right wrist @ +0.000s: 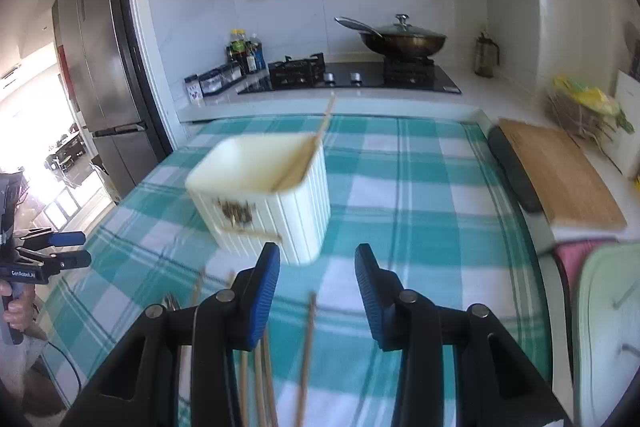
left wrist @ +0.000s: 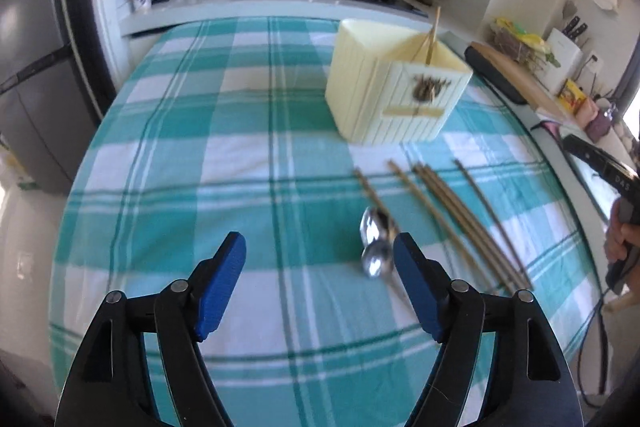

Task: Organize utensils
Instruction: 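Return the right gripper to the chopsticks while the left gripper approaches a steel spoon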

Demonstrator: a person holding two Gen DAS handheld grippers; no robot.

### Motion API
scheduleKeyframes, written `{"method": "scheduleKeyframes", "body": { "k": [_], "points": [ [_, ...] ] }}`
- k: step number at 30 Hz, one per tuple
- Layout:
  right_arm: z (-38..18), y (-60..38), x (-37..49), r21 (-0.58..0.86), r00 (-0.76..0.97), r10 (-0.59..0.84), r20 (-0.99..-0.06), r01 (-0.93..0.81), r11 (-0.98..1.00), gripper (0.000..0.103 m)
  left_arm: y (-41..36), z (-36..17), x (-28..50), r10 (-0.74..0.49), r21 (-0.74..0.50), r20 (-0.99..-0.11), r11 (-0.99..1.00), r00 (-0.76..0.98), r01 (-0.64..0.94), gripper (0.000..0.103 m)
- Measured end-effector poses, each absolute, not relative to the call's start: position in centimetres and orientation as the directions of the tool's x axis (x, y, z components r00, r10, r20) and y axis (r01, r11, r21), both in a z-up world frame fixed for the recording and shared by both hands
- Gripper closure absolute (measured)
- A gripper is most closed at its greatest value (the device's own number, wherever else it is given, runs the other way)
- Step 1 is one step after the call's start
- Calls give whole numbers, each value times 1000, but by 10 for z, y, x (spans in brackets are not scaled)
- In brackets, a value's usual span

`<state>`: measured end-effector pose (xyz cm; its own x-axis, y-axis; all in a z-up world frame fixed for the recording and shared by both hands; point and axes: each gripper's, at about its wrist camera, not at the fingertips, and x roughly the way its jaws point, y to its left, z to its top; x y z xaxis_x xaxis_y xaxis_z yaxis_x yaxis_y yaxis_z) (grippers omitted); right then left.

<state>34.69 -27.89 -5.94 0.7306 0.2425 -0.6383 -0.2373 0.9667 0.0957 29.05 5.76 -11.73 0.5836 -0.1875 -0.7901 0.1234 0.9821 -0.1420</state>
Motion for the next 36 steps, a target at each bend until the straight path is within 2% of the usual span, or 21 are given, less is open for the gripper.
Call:
{"method": "scheduleKeyframes", "body": {
  "k": [4, 8, 12, 15, 18, 21, 29, 36],
  "points": [
    [-124, -310, 276, 59, 708, 122, -695, -112, 992, 63, 55, -164, 256, -159, -160, -806, 986, 570, 50, 25],
    [-169, -321, 244, 36, 662, 53, -747, -38, 999, 63, 50, -189, 256, -112, -147, -802, 989, 587, -12, 25],
    [-175, -326, 234, 33, 672, 39, -739, -22, 999, 63, 48, -202, 262, -72, -122, -799, 992, 597, -43, 25],
    [-181, -326, 243, 22, 666, 21, -745, -7, 1000, 63, 51, -201, 263, -82, -141, -790, 989, 608, -50, 20],
    [-189, -327, 247, 51, 648, 39, -760, 0, 999, 63, 52, -204, 263, -71, -137, -794, 989, 603, -64, 19],
    [-193, -327, 247, 51, 638, 39, -769, 1, 999, 63, 48, -205, 263, -55, -111, -800, 992, 598, -57, 13],
    [-195, -330, 248, 53, 631, 23, -776, 28, 998, 63, 40, -208, 264, -18, -53, -813, 998, 582, -43, 7],
    [-196, -328, 248, 37, 630, 9, -777, 32, 999, 63, 25, -196, 252, -92, -178, -795, 980, 599, -86, 7]
  ]
}}
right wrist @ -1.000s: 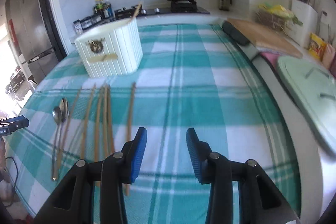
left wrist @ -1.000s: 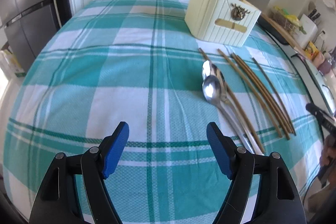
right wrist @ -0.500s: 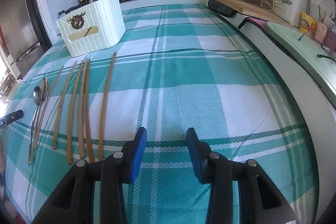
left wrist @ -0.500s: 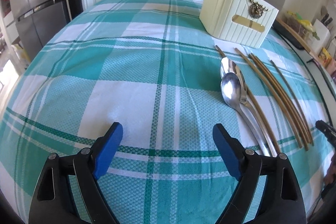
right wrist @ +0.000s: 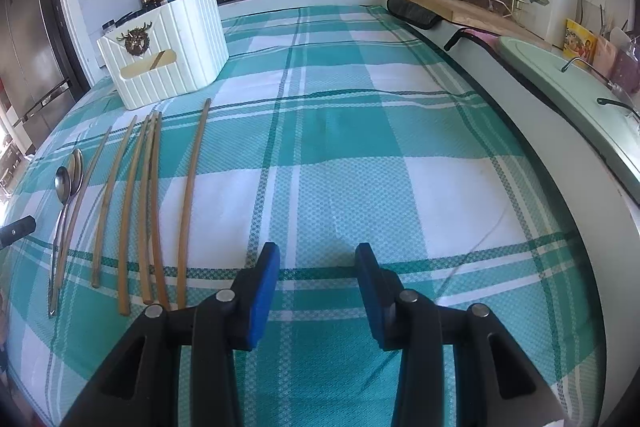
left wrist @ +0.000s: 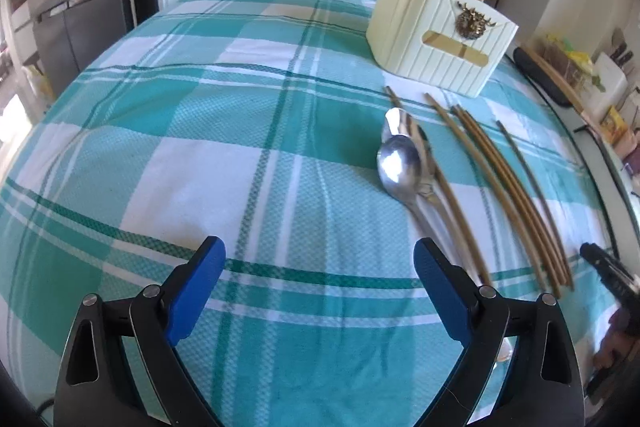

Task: Organize utensils
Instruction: 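Return the right gripper to the chopsticks while the left gripper approaches a steel spoon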

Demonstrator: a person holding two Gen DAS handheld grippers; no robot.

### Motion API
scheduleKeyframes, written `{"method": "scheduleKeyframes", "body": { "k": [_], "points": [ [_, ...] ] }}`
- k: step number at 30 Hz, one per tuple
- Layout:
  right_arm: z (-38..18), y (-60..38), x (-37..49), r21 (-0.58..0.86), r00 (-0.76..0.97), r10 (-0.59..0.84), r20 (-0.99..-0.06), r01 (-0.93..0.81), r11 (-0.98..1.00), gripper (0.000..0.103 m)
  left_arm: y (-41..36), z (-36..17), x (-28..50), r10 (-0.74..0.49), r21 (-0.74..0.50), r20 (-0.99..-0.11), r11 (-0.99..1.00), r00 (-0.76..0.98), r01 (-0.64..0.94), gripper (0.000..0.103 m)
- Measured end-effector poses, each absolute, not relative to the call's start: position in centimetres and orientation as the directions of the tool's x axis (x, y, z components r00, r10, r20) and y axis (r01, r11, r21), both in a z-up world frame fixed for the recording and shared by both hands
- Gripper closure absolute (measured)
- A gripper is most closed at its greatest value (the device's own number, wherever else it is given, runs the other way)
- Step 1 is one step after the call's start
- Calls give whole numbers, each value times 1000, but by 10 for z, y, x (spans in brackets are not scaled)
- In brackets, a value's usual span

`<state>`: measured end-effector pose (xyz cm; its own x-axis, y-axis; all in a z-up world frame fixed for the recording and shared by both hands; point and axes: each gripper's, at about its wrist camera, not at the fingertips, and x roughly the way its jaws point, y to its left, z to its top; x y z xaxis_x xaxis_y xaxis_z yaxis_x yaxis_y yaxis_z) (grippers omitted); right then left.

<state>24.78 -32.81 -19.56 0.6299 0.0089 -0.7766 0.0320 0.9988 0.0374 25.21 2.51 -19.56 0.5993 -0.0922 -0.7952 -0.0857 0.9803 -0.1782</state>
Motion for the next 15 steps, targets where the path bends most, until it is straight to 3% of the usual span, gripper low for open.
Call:
{"method": "scheduleKeyframes", "body": {
  "k": [8, 15],
  "points": [
    [-196, -328, 248, 27, 629, 1, -777, 31, 999, 63, -19, -205, 266, 23, -38, -825, 995, 564, -95, 6],
    [-195, -329, 247, 37, 630, 9, -777, 31, 999, 63, -26, -209, 271, 65, -3, -832, 993, 551, -121, 3]
  ]
}}
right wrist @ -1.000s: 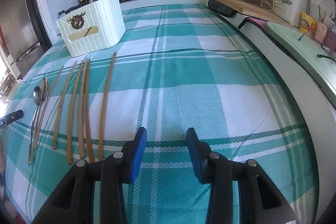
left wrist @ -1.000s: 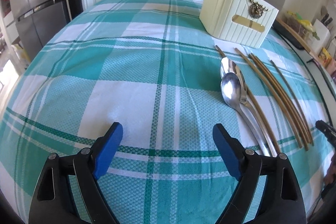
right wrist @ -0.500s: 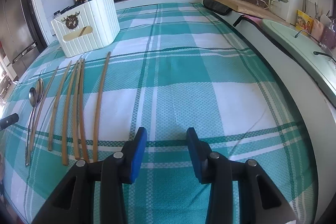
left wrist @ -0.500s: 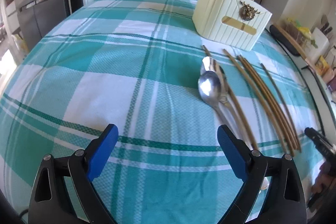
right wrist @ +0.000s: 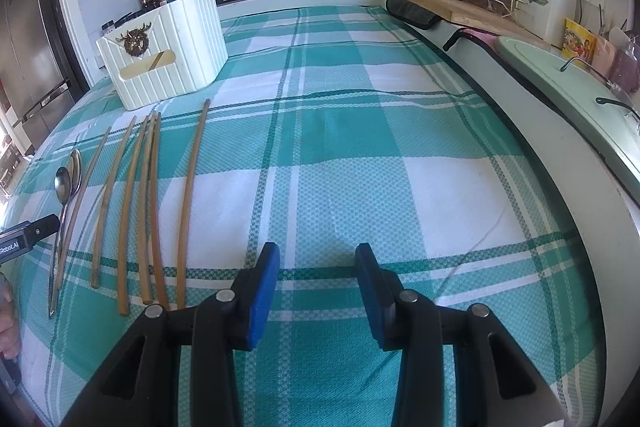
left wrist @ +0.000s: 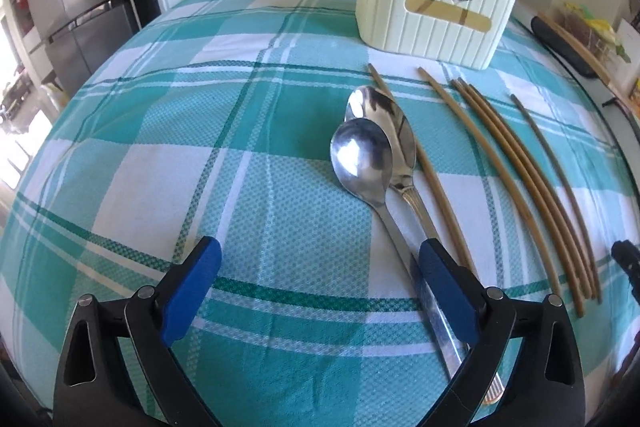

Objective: Organize utensils

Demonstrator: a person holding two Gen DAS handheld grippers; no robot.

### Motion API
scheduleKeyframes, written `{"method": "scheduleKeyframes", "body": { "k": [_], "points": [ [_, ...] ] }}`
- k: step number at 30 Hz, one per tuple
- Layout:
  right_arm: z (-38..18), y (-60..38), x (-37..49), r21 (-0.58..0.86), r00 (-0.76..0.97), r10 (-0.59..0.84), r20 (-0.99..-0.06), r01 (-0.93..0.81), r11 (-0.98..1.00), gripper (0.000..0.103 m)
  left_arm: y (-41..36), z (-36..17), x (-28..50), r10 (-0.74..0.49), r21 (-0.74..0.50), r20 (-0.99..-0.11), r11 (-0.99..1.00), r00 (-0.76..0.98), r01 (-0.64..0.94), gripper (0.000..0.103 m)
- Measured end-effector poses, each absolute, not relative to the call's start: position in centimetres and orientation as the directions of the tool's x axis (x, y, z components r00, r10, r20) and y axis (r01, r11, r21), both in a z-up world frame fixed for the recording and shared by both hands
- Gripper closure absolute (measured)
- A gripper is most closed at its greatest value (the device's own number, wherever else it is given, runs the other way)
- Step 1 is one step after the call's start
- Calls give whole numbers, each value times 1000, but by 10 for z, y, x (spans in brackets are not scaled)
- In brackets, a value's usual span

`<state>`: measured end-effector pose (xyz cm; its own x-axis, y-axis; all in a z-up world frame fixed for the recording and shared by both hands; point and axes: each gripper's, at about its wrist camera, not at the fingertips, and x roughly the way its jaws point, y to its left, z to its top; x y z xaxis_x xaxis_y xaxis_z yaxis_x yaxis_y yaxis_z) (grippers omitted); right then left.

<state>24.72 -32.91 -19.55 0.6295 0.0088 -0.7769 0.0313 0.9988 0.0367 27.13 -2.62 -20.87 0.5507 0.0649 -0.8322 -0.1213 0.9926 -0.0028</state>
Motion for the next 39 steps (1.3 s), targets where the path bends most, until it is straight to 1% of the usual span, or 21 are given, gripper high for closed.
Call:
{"method": "scheduleKeyframes", "body": {
  "k": [1, 5, 6, 7, 8, 10, 12, 13, 16, 18, 19, 23, 24, 26, 27, 28, 29, 30, 31, 35, 39],
  "points": [
    [-195, -329, 247, 36, 629, 8, -777, 32, 999, 63, -28, -209, 270, 77, 15, -828, 993, 556, -115, 3],
    [-196, -329, 247, 36, 629, 8, -777, 32, 999, 63, -27, -208, 267, 58, 2, -830, 995, 555, -101, 6],
    [-196, -329, 247, 37, 630, 9, -777, 32, 999, 63, -26, -207, 266, 54, 2, -830, 996, 555, -93, 10],
    [-196, -329, 247, 37, 630, 9, -777, 31, 999, 63, -25, -206, 265, 50, 4, -829, 996, 556, -84, 16],
    [-196, -329, 247, 40, 630, 11, -777, 32, 999, 63, -24, -205, 264, 46, 6, -827, 997, 560, -74, 20],
    [-196, -330, 247, 51, 630, 20, -776, 31, 998, 63, -21, -202, 261, 35, 9, -827, 999, 561, -49, 32],
    [-195, -332, 247, 78, 628, 49, -777, 19, 997, 61, -18, -201, 258, 28, 13, -825, 999, 564, -31, 39],
    [-194, -332, 249, 94, 618, 71, -783, 5, 996, 61, -17, -201, 256, 25, 16, -826, 1000, 563, -21, 41],
    [-182, -321, 256, 139, 602, 153, -784, -70, 988, 61, -16, -201, 252, 16, 24, -827, 1000, 562, 6, 40],
    [-173, -307, 263, 128, 598, 185, -780, -137, 982, 61, -15, -200, 250, 18, 29, -829, 1000, 558, 11, 40],
    [-171, -300, 268, 121, 589, 197, -784, -166, 979, 63, -15, -200, 250, 16, 28, -832, 1000, 554, 14, 40],
    [-173, -272, 292, 84, 544, 204, -814, -238, 968, 65, -15, -200, 246, 8, 47, -843, 997, 539, 58, 40],
    [-176, -266, 297, 76, 532, 204, -821, -252, 965, 68, -15, -199, 245, 8, 53, -843, 996, 537, 68, 41],
    [-185, -257, 306, 58, 506, 193, -841, -270, 961, 77, -12, -199, 242, 2, 52, -845, 996, 534, 79, 49],
    [-191, -253, 310, 47, 488, 184, -853, -279, 959, 78, -10, -199, 242, -9, 43, -847, 996, 532, 84, 58],
    [-196, -250, 312, 38, 475, 176, -863, -285, 958, 82, -9, -199, 241, -18, 34, -848, 995, 530, 89, 70],
    [-196, -248, 311, 11, 493, 160, -855, -291, 957, 85, -7, -198, 241, -17, 37, -847, 995, 531, 91, 76],
    [-196, -246, 310, -16, 495, 139, -857, -295, 955, 93, -6, -198, 241, -7, 48, -846, 995, 533, 91, 89],
    [-196, -247, 309, -28, 503, 127, -855, -289, 957, 97, -5, -198, 241, 5, 62, -844, 994, 536, 87, 94],
    [-195, -265, 302, -27, 528, 88, -845, -207, 978, 97, 10, -198, 246, 5, 41, -843, 998, 537, 55, 94],
    [-196, -292, 287, -52, 553, 19, -833, -113, 992, 97, 26, -199, 251, 41, 53, -839, 999, 543, 6, 94]
  ]
}}
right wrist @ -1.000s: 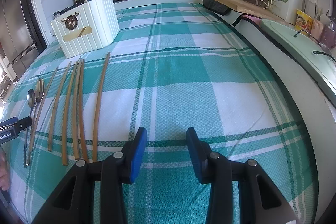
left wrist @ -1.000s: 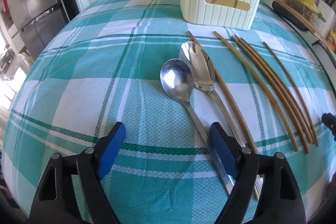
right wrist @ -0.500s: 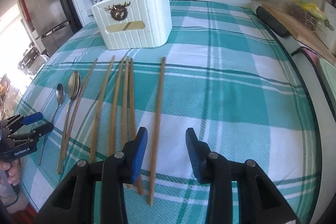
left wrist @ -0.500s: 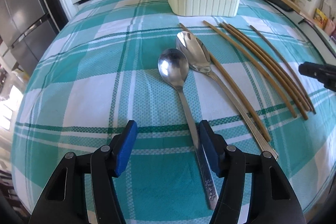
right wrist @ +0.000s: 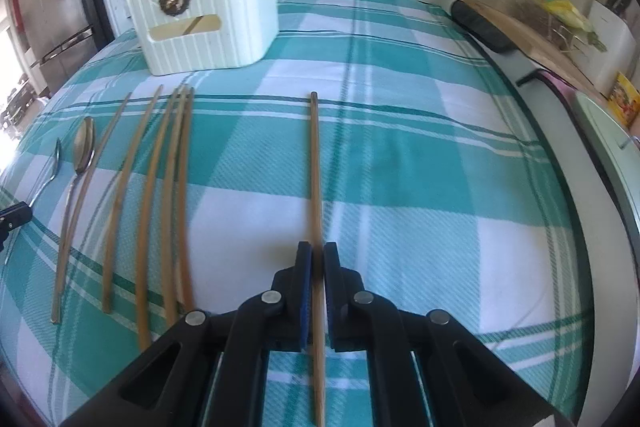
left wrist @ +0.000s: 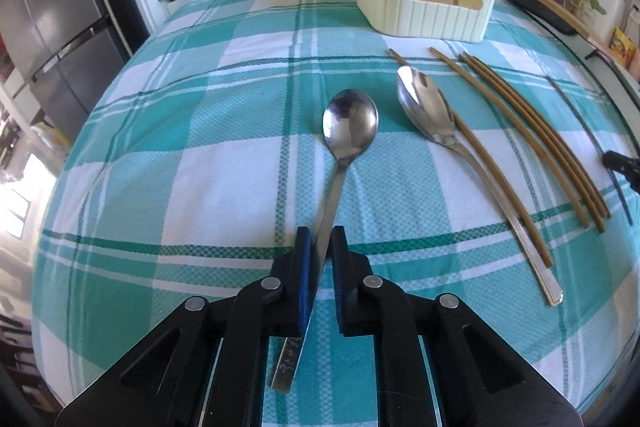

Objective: Organize utensils

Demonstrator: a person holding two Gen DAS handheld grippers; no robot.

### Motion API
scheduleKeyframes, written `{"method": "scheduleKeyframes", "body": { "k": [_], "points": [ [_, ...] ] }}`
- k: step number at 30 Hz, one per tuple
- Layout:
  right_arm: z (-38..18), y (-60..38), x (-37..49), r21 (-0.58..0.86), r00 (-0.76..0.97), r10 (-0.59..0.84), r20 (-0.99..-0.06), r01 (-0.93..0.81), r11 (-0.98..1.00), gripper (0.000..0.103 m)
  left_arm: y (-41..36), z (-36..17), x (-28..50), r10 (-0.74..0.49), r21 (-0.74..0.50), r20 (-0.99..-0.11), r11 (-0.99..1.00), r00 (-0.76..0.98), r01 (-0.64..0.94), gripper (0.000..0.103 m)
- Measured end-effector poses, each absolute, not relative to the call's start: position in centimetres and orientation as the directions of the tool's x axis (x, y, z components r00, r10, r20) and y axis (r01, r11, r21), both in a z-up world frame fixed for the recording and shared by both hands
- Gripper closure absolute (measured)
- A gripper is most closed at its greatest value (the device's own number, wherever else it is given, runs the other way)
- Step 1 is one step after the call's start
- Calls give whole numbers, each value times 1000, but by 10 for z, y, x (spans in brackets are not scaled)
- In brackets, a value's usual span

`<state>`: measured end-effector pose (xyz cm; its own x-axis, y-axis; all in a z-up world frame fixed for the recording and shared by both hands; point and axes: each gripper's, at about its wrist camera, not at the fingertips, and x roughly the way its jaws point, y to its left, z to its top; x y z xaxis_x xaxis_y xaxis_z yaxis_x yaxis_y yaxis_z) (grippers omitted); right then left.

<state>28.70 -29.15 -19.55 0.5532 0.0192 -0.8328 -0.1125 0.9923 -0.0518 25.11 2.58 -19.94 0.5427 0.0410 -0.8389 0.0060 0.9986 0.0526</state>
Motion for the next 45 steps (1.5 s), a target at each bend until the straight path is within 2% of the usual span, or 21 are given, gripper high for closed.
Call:
{"method": "scheduleKeyframes", "body": {
  "k": [6, 8, 9, 10, 12, 18, 22, 45],
  "points": [
    [-192, -322, 265, -74, 574, -34, -818, -46, 996, 96, 43, -201, 259, 68, 39, -827, 997, 558, -64, 89],
    [-191, -327, 260, -46, 587, -8, -809, -50, 998, 93, 46, -202, 261, 65, 31, -820, 997, 568, -70, 73],
    [-192, -329, 258, -28, 585, 10, -811, -57, 998, 80, 49, -203, 263, 57, 23, -819, 997, 571, -67, 47],
    [-193, -331, 257, -14, 581, 24, -813, -62, 998, 63, 52, -204, 264, 45, 9, -823, 998, 566, -67, 24],
    [-195, -330, 257, -15, 590, 25, -807, -64, 998, 55, 58, -208, 268, 18, -20, -829, 998, 559, -62, 19],
    [-199, -327, 264, -45, 599, 8, -801, -75, 996, 45, 56, -212, 277, 48, 73, -809, 997, 585, 19, 0],
    [-200, -329, 267, -31, 601, 17, -799, -69, 997, 42, 67, -215, 280, -17, -5, -821, 1000, 571, 22, 0],
    [-200, -329, 267, -33, 600, 15, -800, -69, 997, 41, 65, -215, 275, 4, 2, -815, 1000, 579, -5, 0]
  ]
}}
